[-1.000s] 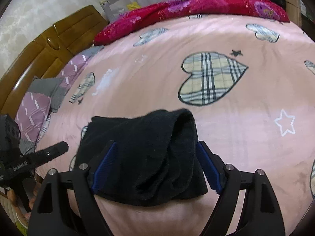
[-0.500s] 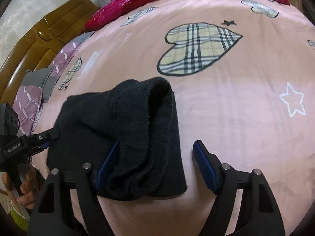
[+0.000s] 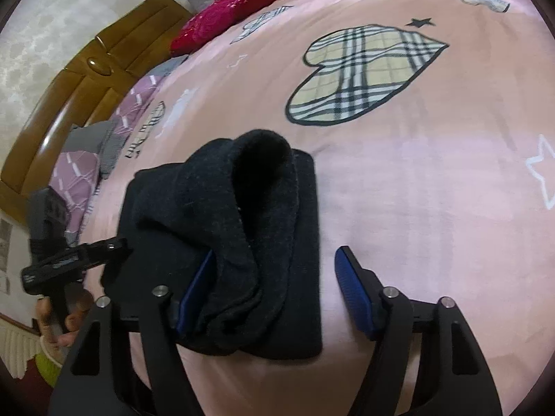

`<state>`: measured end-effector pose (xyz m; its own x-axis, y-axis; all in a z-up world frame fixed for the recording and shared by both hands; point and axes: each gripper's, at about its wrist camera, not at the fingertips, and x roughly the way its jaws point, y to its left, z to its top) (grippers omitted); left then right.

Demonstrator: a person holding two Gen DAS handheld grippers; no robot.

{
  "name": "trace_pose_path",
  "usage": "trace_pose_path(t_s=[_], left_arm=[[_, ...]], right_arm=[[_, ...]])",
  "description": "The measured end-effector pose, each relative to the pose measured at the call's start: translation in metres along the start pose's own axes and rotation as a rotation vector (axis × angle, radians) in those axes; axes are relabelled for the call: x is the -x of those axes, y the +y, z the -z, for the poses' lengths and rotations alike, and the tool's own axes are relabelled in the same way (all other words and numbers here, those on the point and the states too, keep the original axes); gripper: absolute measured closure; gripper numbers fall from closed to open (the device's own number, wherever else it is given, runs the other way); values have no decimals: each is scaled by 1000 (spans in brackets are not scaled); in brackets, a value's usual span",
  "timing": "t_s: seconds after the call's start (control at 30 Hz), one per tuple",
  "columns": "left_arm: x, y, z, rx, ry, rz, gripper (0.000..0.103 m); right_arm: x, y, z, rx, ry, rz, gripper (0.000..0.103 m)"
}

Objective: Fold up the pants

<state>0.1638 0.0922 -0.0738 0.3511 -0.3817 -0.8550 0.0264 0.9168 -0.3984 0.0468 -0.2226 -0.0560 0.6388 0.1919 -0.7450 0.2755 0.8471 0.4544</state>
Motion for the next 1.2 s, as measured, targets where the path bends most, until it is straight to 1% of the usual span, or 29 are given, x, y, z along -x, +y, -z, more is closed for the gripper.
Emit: trace_pose_path(t_s=[0.07, 0.1, 0.13, 0.17, 0.27, 0.37, 0.43, 0.53, 0.73, 0.83, 0.97, 1.03, 1.2], left_arm=[[-2, -1, -1, -4, -4, 1, 37], [-3, -1, -1, -4, -3, 6, 41], [-4, 0, -1, -4, -1, 13, 47], [-6, -1, -1, -1, 4, 26, 51], [-6, -6, 1, -6, -5, 9, 54], [-4, -12, 2, -17, -21, 1, 60], [-2, -16, 3, -15, -30, 3, 68], [5, -22, 2, -17, -47, 0, 74], [39, -28, 2, -14, -93, 10, 77], [56, -24, 4, -14, -117, -16, 77], [77, -8, 3, 4, -153, -49, 77], [83, 0, 1, 15, -162, -54, 77], [91, 24, -8, 45, -174, -67, 77]], right_arm=[[-2, -2, -1, -14, 5, -34, 40], [-3, -4, 0, -26, 9, -55, 42], [-3, -5, 1, -31, 10, -68, 43], [-4, -5, 1, -31, 11, -75, 43], [-4, -4, 2, -28, 11, -86, 44], [-2, -3, 3, -33, 12, -100, 49], [-1, -2, 2, -35, 11, -109, 54], [4, 1, 3, -30, 1, -129, 58], [18, 14, -4, -18, -17, -169, 61], [22, 25, -12, -2, -18, -202, 62], [16, 49, -15, 43, -5, -225, 62], [12, 59, -15, 57, 0, -233, 62], [-6, 81, -26, 82, 13, -221, 62]])
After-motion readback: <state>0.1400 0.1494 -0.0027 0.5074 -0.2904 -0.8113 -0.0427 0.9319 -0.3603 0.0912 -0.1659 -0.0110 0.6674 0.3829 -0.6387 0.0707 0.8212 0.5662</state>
